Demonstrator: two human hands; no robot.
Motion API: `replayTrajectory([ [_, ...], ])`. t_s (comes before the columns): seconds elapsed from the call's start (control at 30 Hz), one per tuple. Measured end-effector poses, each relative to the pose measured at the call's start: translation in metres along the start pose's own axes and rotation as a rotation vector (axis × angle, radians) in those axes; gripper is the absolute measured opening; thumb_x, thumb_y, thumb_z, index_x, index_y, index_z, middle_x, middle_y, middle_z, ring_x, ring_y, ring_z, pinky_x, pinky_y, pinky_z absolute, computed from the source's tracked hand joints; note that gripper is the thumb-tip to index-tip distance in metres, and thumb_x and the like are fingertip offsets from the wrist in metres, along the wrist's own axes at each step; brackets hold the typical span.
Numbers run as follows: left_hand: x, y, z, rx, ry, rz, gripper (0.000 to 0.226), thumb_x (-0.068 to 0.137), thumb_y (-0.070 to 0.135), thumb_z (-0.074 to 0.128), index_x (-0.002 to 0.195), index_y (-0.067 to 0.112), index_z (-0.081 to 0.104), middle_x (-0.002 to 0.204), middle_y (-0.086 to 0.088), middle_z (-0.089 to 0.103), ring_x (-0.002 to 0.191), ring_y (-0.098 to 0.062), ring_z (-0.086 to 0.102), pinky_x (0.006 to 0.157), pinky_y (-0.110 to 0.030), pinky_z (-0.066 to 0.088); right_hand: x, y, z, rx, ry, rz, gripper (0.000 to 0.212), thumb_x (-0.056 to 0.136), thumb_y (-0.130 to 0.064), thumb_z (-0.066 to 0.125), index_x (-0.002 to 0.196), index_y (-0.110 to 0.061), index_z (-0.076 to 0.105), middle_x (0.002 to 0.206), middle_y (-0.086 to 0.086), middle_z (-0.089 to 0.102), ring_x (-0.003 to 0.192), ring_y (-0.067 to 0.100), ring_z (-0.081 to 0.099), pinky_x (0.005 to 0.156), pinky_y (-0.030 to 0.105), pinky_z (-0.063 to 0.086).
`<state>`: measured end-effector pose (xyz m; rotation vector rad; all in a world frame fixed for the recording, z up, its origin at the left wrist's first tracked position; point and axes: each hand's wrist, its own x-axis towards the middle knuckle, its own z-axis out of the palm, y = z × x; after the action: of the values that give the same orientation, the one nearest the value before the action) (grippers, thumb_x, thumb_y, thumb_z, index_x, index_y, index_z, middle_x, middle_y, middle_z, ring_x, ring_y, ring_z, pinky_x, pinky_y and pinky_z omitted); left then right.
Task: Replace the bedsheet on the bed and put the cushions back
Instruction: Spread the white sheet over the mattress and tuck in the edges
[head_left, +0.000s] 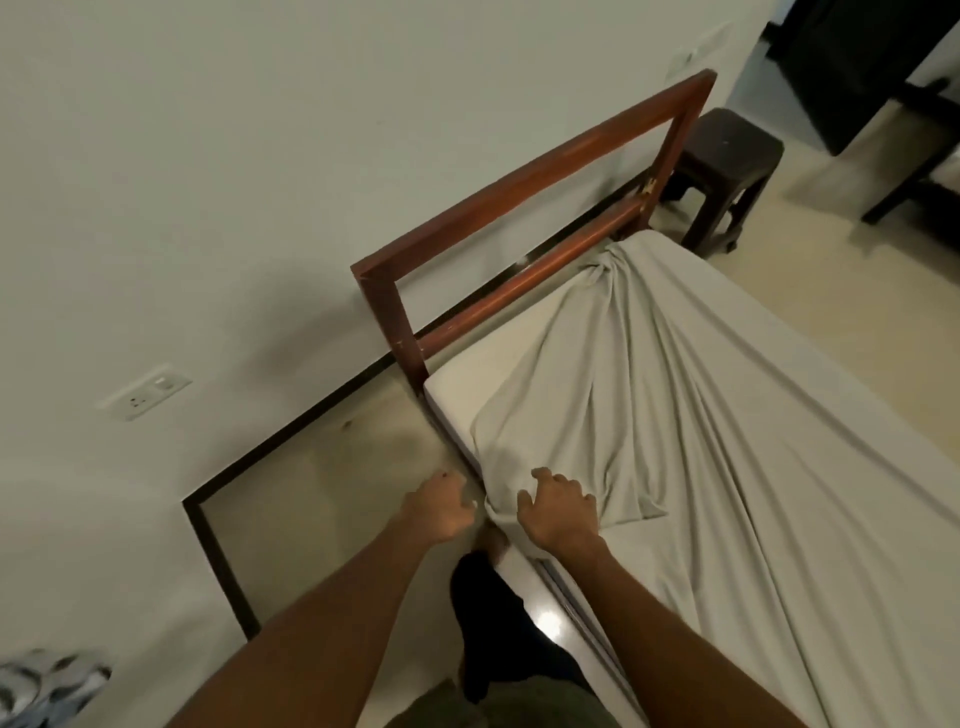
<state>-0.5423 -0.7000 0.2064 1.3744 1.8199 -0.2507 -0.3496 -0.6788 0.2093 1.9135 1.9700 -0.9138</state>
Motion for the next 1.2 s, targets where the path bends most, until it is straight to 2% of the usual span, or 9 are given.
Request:
replayTrajectory([
  [0.23, 0.099, -0.004, -0.034, -0.139, -0.133, -0.036, 0.050, 0.099, 0.033, 0.058, 0.145, 0.013, 0.053, 0.146, -0.008, 0.053, 0.132, -0.024, 0.052, 0.108, -0.032, 0.041, 0.099, -0.018, 0.006, 0.109, -0.072, 0.152, 0.047, 0.099, -0.040, 0.043, 0.141, -0.021, 0.048, 0.134, 0.004, 0.061, 0.126, 0.027, 0.055, 0.104, 0.045, 0.041],
  [0.4, 0.179, -0.002, -0.047, -0.225, -0.183, -0.097, 0.035, 0.094, 0.033, 0.061, 0.126, 0.018, 0.063, 0.122, -0.002, 0.065, 0.106, -0.019, 0.062, 0.097, -0.033, 0.051, 0.163, -0.023, 0.033, 0.267, -0.104, 0.311, 0.048, 0.096, -0.038, 0.050, 0.141, -0.020, 0.049, 0.134, 0.005, 0.061, 0.125, 0.027, 0.058, 0.103, 0.043, 0.046],
  [0.57, 0.301, -0.025, 0.015, -0.156, -0.194, -0.134, 0.069, 0.067, 0.064, 0.048, 0.130, 0.036, 0.053, 0.129, 0.006, 0.063, 0.113, -0.020, 0.063, 0.101, -0.047, 0.052, 0.227, -0.021, 0.094, 0.317, -0.131, 0.443, 0.044, 0.094, -0.036, 0.054, 0.134, -0.016, 0.051, 0.127, 0.006, 0.062, 0.119, 0.027, 0.060, 0.097, 0.043, 0.050],
  [0.67, 0.323, -0.002, 0.019, -0.152, -0.143, -0.098, 0.073, 0.083, 0.055, 0.061, 0.146, 0.024, 0.040, 0.143, -0.003, 0.048, 0.123, -0.028, 0.057, 0.103, -0.051, 0.050, 0.258, -0.020, 0.133, 0.299, -0.069, 0.479, 0.052, 0.092, -0.040, 0.058, 0.136, -0.015, 0.046, 0.128, 0.007, 0.059, 0.117, 0.028, 0.059, 0.094, 0.045, 0.052],
  [0.8, 0.345, 0.011, 0.039, -0.110, -0.053, -0.165, 0.073, 0.088, 0.049, 0.073, 0.142, 0.015, 0.038, 0.139, -0.006, 0.045, 0.122, -0.031, 0.056, 0.093, -0.044, 0.046, 0.289, -0.016, 0.174, 0.205, -0.005, 0.568, 0.077, 0.085, -0.059, 0.070, 0.137, -0.013, 0.037, 0.121, 0.004, 0.050, 0.111, 0.025, 0.056, 0.083, 0.044, 0.057],
  [0.9, 0.350, 0.009, 0.053, -0.018, -0.108, -0.173, 0.053, 0.093, 0.041, 0.068, 0.134, 0.018, 0.045, 0.131, -0.007, 0.060, 0.118, -0.033, 0.061, 0.102, -0.046, 0.045, 0.297, -0.010, 0.195, 0.129, 0.069, 0.613, 0.058, 0.088, -0.043, 0.075, 0.125, -0.011, 0.045, 0.116, 0.005, 0.052, 0.105, 0.023, 0.057, 0.078, 0.037, 0.058],
  [1.0, 0.352, 0.008, 0.057, 0.044, -0.108, -0.128, 0.027, 0.102, 0.038, 0.053, 0.120, 0.021, 0.064, 0.125, 0.000, 0.068, 0.118, -0.029, 0.061, 0.109, -0.044, 0.041, 0.300, -0.001, 0.207, 0.191, 0.095, 0.611, 0.030, 0.098, -0.032, 0.065, 0.119, -0.010, 0.060, 0.117, 0.008, 0.057, 0.108, 0.025, 0.057, 0.087, 0.037, 0.055],
  [1.07, 0.352, 0.005, 0.054, -0.060, -0.073, -0.139, 0.033, 0.104, 0.040, 0.046, 0.116, 0.019, 0.069, 0.123, -0.003, 0.069, 0.116, -0.031, 0.061, 0.107, -0.043, 0.040, 0.301, -0.004, 0.210, 0.394, 0.164, 0.612, 0.026, 0.101, -0.033, 0.059, 0.111, -0.010, 0.066, 0.113, 0.009, 0.060, 0.107, 0.028, 0.056, 0.090, 0.039, 0.051],
  [1.2, 0.370, -0.031, 0.043, -0.725, 0.031, -0.328, 0.055, 0.095, 0.060, 0.042, 0.129, 0.023, 0.066, 0.130, -0.004, 0.068, 0.116, -0.030, 0.062, 0.109, -0.043, 0.043, 0.306, -0.053, 0.196, 0.873, 0.398, 0.469, 0.018, 0.098, -0.029, 0.056, 0.094, -0.013, 0.064, 0.094, 0.004, 0.066, 0.088, 0.022, 0.062, 0.082, 0.039, 0.051],
])
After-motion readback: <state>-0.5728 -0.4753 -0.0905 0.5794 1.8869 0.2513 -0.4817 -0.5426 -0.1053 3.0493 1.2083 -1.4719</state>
